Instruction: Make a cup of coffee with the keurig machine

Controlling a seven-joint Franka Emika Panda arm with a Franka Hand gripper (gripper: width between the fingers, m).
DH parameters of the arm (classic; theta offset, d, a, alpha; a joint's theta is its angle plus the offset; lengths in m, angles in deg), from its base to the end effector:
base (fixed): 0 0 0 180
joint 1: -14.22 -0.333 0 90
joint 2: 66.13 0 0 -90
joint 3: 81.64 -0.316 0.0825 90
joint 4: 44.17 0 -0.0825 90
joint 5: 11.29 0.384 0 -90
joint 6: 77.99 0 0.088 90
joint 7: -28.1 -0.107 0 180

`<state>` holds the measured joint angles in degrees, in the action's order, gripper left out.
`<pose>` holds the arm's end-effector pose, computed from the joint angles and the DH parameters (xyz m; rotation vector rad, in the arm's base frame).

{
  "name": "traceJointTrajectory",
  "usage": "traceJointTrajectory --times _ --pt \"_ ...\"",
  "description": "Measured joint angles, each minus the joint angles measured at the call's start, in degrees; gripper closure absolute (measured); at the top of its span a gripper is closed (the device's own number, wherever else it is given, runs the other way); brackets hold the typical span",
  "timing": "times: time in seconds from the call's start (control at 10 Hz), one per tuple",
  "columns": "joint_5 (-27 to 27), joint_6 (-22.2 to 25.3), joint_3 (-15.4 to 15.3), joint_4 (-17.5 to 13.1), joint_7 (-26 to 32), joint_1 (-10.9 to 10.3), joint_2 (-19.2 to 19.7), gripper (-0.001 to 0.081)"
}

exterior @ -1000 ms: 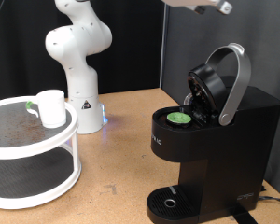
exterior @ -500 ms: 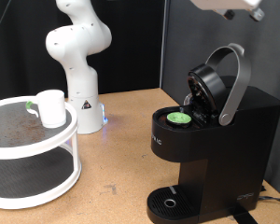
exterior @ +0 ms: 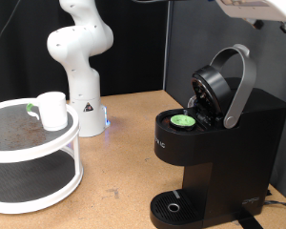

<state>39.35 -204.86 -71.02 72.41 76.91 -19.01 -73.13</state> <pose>0.5023 0.2324 0.5404 -2.1825 -0.9184 -0.5620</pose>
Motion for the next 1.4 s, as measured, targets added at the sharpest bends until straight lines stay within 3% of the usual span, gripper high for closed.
traceJointTrajectory --times 0.2,0.3,0.4,0.5,0.6,0.7,0.8,0.9,1.4 --pt "-2.3 -2.1 -1.4 -0.3 -0.4 -0.2 1.3 0.026" --pt "-3.1 -2.1 -1.4 -0.2 -0.4 -0.1 1.4 0.026" --pt "-3.8 -2.0 -1.4 0.0 -0.4 0.1 1.4 0.0444" --pt "-4.2 -1.8 -1.1 0.5 0.0 0.3 1.4 0.0444" --pt "-4.2 -1.8 -0.5 1.1 1.8 0.7 1.2 0.0604" --pt "-4.2 -1.5 0.3 2.0 3.7 1.3 0.9 0.0604" --pt "-4.2 -1.0 1.2 2.8 5.1 2.0 0.6 0.0752" --pt "-4.2 -0.2 2.2 3.5 6.4 2.8 0.4 0.0795" --pt "-4.8 7.4 6.6 5.9 12.1 6.0 -2.3 0.0805"
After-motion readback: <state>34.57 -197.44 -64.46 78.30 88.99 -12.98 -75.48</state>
